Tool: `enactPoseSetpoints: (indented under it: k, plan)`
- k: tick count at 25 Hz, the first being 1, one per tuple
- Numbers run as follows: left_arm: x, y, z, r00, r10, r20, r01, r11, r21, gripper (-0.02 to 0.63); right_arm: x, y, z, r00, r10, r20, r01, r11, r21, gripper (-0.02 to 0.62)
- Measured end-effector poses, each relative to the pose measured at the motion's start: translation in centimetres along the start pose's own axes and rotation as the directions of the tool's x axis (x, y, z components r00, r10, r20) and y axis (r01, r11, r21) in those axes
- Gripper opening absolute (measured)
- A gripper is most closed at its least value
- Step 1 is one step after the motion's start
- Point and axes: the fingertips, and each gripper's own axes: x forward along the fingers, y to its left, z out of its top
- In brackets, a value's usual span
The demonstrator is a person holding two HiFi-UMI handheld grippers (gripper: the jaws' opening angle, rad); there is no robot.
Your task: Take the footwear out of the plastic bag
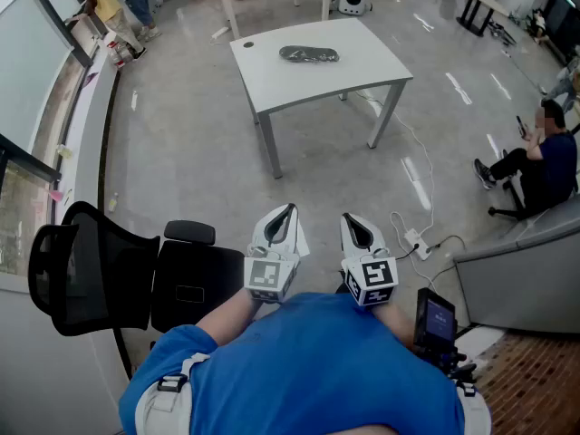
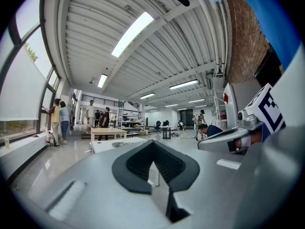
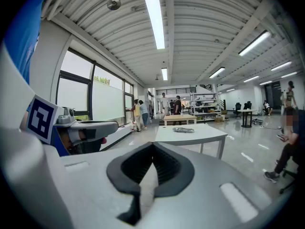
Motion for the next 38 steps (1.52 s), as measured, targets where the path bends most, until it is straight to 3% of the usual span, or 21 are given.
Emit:
enactPoseSetpoints:
  k: [5, 11, 23, 28, 33, 38]
  plan:
    - [2.6, 1.0, -0.3, 0.999, 0.035, -0.019, -0.035, 0.999, 0.013, 0.006, 2.3, -1.5, 0.3, 0.999, 0.034, 0.0, -0.034, 0.999, 0.012, 0.003]
    - [8.1, -0.4, -1.4, 0.996, 0.069, -0.053, -0.069, 0.998, 0.011, 0.006, 4.0, -7.1, -0.2, 0.999, 0.032, -0.021, -0.031, 0.999, 0.04, 0.003]
    - [22.4, -8.5, -0.6, 0.997, 0.015, -0.082, -0.012, 0.999, 0.041, 0.006, 5.6, -22.5, 2.5, 1.0, 0.021, 0.007, -0.021, 0.998, 0.064, 0.003]
    - [27.1, -11.9, -0.8, 0.995, 0.034, -0.095, -0.027, 0.997, 0.067, 0.007, 5.8, -27.8, 2.6, 0.999, 0.051, 0.007, -0.051, 0.997, 0.063, 0.003]
    - [29.6, -13.7, -1.1, 0.995, 0.028, -0.101, -0.022, 0.998, 0.059, 0.007, 7.0, -30.8, 2.2, 0.998, 0.067, -0.002, -0.067, 0.994, 0.084, 0.003]
    - [31.1, -12.4, -1.9, 0.99, 0.067, -0.127, -0.057, 0.995, 0.084, 0.007, 9.1, -32.1, 2.6, 0.995, 0.1, -0.008, -0.099, 0.991, 0.094, 0.003]
